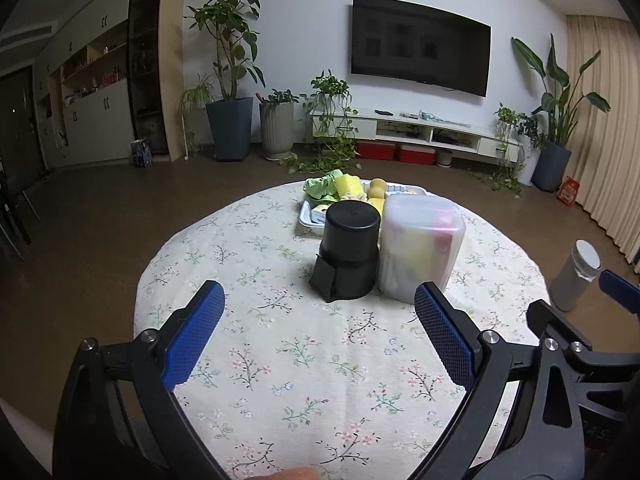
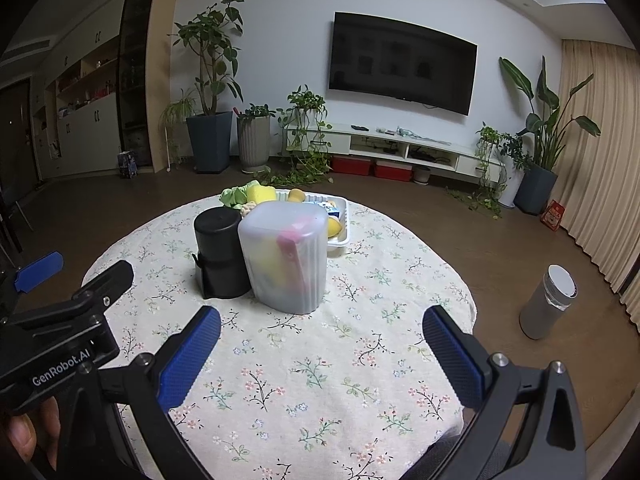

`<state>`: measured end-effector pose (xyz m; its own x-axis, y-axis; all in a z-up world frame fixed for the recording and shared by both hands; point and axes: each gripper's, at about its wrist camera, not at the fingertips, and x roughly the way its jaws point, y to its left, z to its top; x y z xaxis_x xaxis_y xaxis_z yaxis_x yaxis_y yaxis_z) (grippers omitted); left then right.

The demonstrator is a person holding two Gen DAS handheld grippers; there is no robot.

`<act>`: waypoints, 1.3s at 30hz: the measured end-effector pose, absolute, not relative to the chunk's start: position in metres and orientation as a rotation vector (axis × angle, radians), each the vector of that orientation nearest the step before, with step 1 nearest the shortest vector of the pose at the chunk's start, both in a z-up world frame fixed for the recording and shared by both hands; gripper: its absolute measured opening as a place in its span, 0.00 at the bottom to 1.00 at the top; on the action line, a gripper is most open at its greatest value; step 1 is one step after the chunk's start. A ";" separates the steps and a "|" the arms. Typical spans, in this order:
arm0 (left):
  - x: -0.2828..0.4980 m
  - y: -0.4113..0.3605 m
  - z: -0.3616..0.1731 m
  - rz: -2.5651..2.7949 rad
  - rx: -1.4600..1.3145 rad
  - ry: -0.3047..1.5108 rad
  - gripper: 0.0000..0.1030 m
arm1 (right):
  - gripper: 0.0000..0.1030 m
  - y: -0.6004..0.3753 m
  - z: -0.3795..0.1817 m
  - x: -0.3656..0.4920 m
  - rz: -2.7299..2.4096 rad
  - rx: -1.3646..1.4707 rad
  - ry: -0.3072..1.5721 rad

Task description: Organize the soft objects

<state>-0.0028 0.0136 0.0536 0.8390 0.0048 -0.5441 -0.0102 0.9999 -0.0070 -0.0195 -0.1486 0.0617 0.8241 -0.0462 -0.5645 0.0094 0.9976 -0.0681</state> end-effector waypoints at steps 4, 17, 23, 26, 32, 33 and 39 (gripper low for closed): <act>-0.002 0.012 0.051 0.022 0.003 0.583 0.94 | 1.00 -0.150 0.059 -0.019 -0.039 -0.063 0.603; 0.000 0.012 0.045 0.040 0.013 0.601 0.94 | 1.00 -0.151 0.056 -0.016 -0.049 -0.059 0.612; 0.001 0.013 0.044 0.045 0.008 0.593 0.94 | 1.00 -0.153 0.052 -0.013 -0.058 -0.049 0.625; 0.001 0.012 0.042 0.049 0.008 0.596 0.94 | 1.00 -0.152 0.050 -0.009 -0.069 -0.049 0.628; 0.003 0.011 0.038 0.046 0.012 0.611 0.94 | 1.00 -0.152 0.045 -0.005 -0.086 -0.051 0.641; 0.004 0.011 0.037 0.037 0.004 0.616 0.94 | 1.00 -0.152 0.045 -0.005 -0.087 -0.050 0.642; 0.005 0.011 0.036 0.021 -0.016 0.631 0.94 | 1.00 -0.152 0.044 -0.005 -0.089 -0.053 0.639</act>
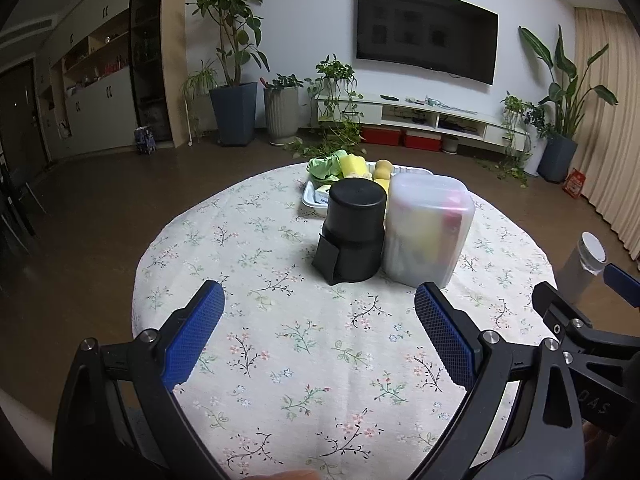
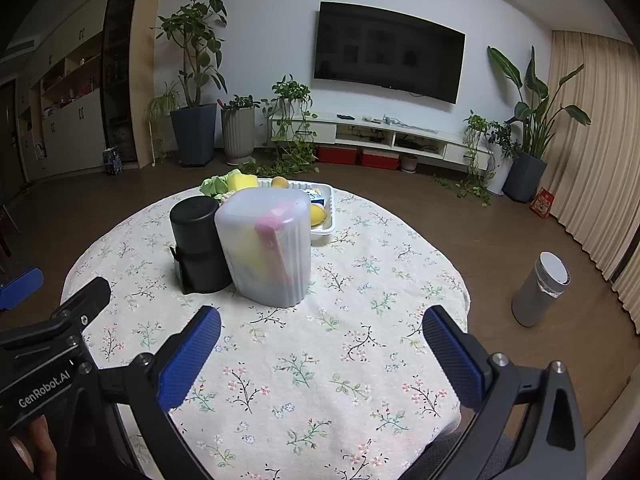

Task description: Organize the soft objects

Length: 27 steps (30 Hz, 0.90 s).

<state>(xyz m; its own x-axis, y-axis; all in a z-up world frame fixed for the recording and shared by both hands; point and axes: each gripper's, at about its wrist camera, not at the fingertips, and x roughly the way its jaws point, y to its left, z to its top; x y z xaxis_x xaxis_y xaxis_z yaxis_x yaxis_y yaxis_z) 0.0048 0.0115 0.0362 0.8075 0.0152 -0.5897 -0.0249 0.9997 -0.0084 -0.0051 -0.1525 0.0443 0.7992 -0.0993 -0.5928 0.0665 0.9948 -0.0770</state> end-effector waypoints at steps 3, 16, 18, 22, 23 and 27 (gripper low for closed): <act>0.005 0.011 0.036 0.020 -0.017 0.631 0.95 | 1.00 -0.153 0.045 -0.005 -0.089 -0.054 0.639; 0.004 0.008 0.034 0.019 -0.012 0.632 0.95 | 1.00 -0.152 0.044 -0.005 -0.089 -0.053 0.639; 0.004 0.007 0.035 0.015 -0.016 0.634 0.95 | 1.00 -0.152 0.044 -0.005 -0.089 -0.053 0.639; 0.004 0.007 0.035 0.002 -0.018 0.643 0.95 | 1.00 -0.153 0.044 -0.005 -0.089 -0.053 0.639; 0.004 0.005 0.035 0.001 -0.013 0.644 0.95 | 1.00 -0.153 0.044 -0.005 -0.089 -0.053 0.639; 0.005 0.005 0.035 0.004 -0.010 0.643 0.95 | 1.00 -0.153 0.044 -0.005 -0.089 -0.052 0.639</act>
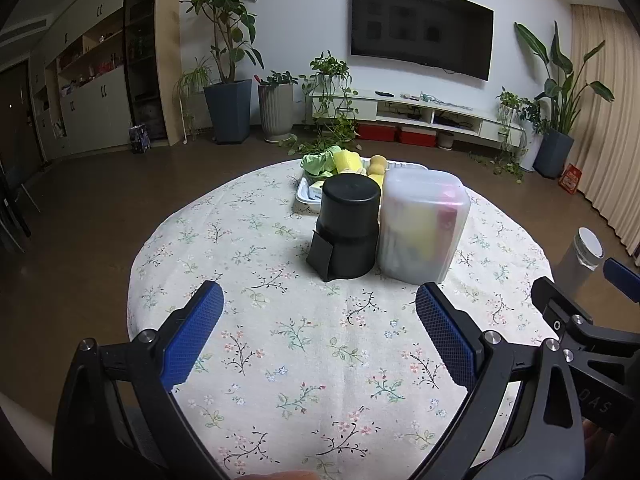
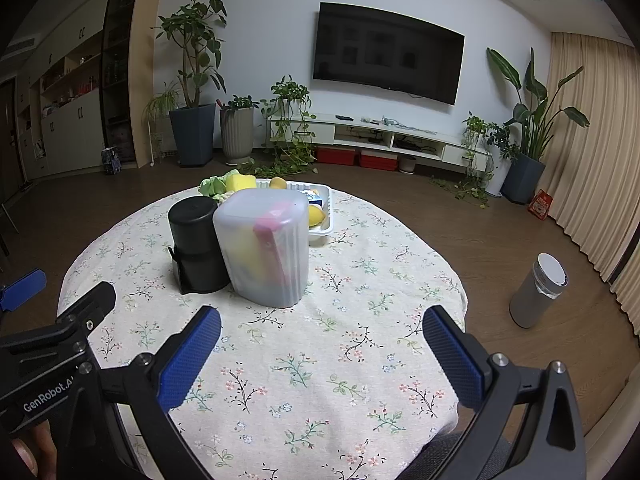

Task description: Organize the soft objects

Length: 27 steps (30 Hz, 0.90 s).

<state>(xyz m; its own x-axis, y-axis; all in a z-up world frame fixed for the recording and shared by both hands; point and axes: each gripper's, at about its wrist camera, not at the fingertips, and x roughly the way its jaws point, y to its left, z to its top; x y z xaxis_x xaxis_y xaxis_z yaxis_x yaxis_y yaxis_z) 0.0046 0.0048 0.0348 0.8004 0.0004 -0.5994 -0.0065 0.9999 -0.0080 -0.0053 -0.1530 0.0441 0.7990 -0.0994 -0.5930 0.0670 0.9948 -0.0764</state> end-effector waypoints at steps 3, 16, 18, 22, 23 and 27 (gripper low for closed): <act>0.005 0.005 0.035 0.006 -0.008 0.641 0.95 | 1.00 -0.153 0.044 -0.005 -0.090 -0.054 0.639; 0.006 0.004 0.036 0.012 -0.004 0.644 0.95 | 1.00 -0.154 0.044 -0.005 -0.091 -0.055 0.638; 0.006 0.004 0.035 0.011 -0.003 0.645 0.95 | 1.00 -0.154 0.044 -0.005 -0.091 -0.054 0.639; 0.007 0.004 0.033 -0.002 -0.013 0.659 0.95 | 1.00 -0.154 0.044 -0.005 -0.089 -0.053 0.640; 0.007 0.005 0.033 -0.006 -0.016 0.661 0.95 | 1.00 -0.154 0.044 -0.005 -0.090 -0.053 0.639; 0.006 0.003 0.034 0.005 0.009 0.644 0.95 | 1.00 -0.154 0.044 -0.005 -0.090 -0.054 0.639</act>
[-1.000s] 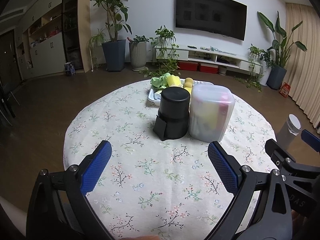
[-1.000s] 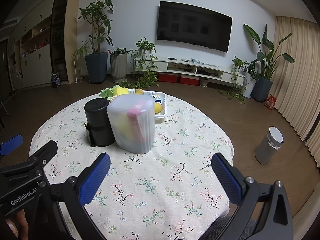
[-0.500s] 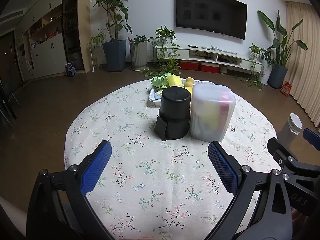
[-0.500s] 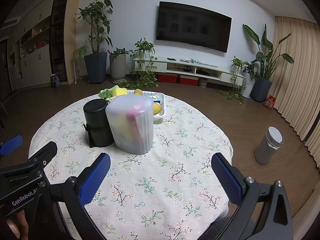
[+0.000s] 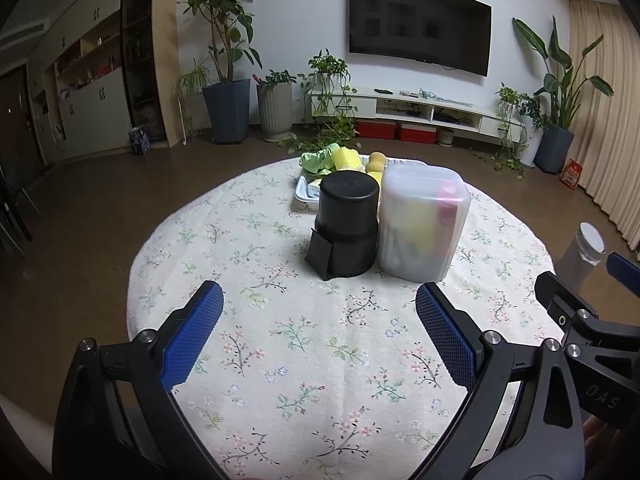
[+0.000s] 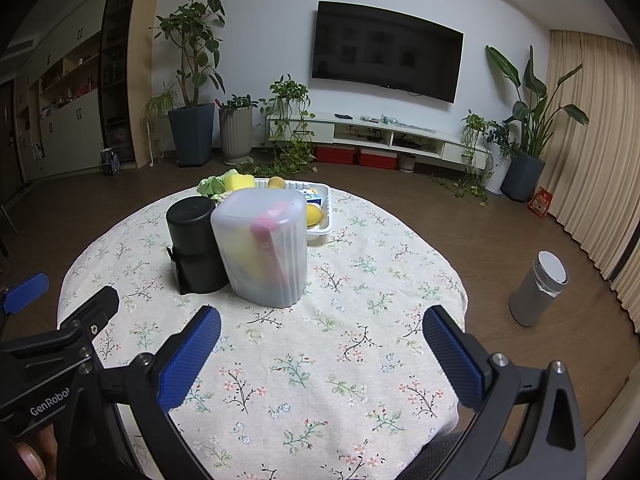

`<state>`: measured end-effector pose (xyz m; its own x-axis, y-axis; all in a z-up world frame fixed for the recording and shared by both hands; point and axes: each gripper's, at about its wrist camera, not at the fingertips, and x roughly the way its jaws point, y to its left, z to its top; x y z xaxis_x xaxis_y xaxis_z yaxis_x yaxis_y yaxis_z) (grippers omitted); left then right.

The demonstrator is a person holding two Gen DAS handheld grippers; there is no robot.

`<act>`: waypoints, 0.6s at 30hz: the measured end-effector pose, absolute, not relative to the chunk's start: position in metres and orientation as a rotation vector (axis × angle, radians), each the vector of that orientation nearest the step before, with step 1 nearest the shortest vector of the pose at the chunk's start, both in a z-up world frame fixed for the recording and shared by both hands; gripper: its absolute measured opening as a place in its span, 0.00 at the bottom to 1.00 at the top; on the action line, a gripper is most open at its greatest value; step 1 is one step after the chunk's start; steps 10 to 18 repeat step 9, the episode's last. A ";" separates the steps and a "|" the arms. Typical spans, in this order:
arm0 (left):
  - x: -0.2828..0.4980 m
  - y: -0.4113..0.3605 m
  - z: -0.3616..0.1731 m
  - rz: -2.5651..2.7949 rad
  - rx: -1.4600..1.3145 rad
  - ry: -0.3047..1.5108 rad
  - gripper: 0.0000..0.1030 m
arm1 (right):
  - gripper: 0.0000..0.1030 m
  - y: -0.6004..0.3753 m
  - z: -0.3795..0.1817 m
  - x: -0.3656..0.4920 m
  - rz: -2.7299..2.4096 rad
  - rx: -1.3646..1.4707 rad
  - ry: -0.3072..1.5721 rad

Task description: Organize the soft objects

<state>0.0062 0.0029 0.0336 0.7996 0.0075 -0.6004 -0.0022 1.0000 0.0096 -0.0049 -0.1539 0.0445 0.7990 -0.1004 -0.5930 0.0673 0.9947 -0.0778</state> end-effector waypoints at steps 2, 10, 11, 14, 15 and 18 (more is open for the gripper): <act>0.005 0.002 0.035 0.011 0.017 0.631 0.95 | 1.00 -0.154 0.045 -0.005 -0.090 -0.053 0.638; 0.004 0.003 0.038 0.024 0.017 0.610 0.95 | 1.00 -0.154 0.045 -0.005 -0.090 -0.055 0.638; 0.004 0.003 0.038 0.024 0.017 0.610 0.95 | 1.00 -0.154 0.045 -0.005 -0.090 -0.055 0.638; 0.004 0.003 0.038 0.024 0.017 0.610 0.95 | 1.00 -0.154 0.045 -0.005 -0.090 -0.055 0.638; 0.004 0.003 0.038 0.024 0.017 0.610 0.95 | 1.00 -0.154 0.045 -0.005 -0.090 -0.055 0.638; 0.004 0.003 0.038 0.024 0.017 0.610 0.95 | 1.00 -0.154 0.045 -0.005 -0.090 -0.055 0.638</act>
